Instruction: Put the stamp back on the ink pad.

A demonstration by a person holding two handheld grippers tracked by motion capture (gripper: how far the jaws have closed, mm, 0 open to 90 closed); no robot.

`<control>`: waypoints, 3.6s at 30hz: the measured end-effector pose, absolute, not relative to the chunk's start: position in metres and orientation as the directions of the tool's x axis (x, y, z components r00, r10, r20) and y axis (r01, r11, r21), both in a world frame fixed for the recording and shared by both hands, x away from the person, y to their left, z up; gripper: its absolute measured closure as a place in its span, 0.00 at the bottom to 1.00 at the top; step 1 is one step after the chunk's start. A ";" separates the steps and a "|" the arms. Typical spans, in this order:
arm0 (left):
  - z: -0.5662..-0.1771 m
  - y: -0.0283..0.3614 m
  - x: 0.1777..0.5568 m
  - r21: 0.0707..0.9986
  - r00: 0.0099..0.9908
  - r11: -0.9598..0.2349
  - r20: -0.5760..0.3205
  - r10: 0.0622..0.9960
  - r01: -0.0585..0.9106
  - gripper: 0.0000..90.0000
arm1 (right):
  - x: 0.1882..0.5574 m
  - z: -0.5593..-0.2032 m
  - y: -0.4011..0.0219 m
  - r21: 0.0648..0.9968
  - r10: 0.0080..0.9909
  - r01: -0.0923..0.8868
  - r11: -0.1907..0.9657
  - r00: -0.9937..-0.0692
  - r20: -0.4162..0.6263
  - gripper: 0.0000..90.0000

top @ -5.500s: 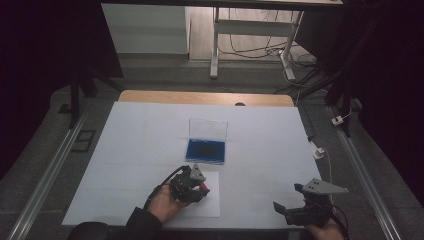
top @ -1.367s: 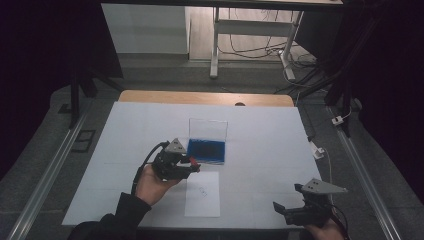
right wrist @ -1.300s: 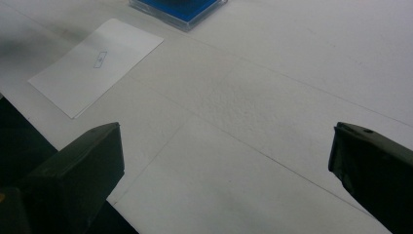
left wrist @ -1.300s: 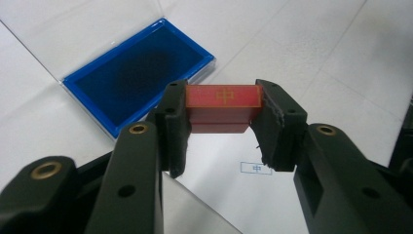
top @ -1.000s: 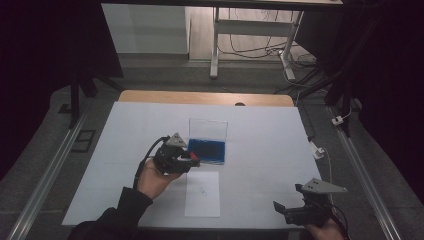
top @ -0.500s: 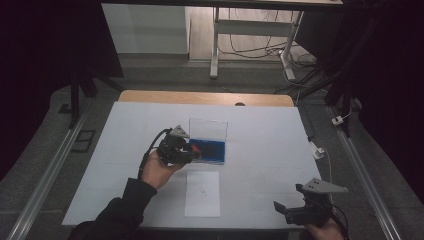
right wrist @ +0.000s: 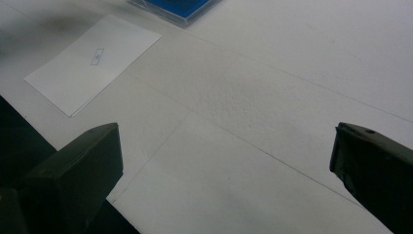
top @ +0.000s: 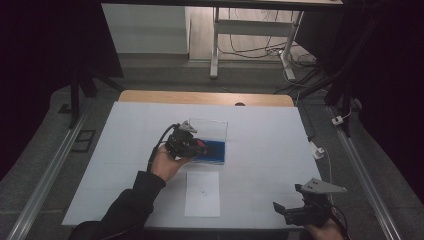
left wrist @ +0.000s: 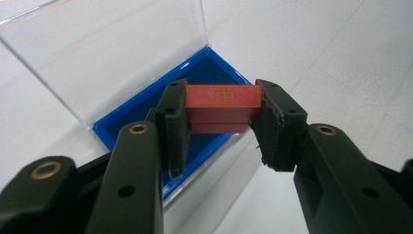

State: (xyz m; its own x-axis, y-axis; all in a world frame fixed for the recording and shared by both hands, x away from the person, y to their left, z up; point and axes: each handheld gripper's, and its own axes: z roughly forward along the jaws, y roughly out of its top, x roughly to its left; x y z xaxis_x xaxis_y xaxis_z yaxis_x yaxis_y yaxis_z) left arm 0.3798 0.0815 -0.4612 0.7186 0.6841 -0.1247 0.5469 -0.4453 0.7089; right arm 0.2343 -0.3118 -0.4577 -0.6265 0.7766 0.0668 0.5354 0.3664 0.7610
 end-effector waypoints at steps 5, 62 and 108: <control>-0.467 0.073 0.389 0.700 0.714 -0.451 -0.120 0.690 0.553 0.65 | 0.234 -0.458 -0.312 0.761 0.775 0.534 0.367 -0.628 0.067 0.00; -0.488 0.055 0.408 0.678 0.691 -0.492 -0.033 0.722 0.546 0.37 | 0.233 -0.458 -0.311 0.759 0.767 0.527 0.382 -0.639 0.057 0.00; -0.454 0.123 0.345 0.736 0.753 -0.385 -0.250 0.609 0.556 0.00 | 0.233 -0.457 -0.311 0.759 0.768 0.527 0.381 -0.637 0.057 0.00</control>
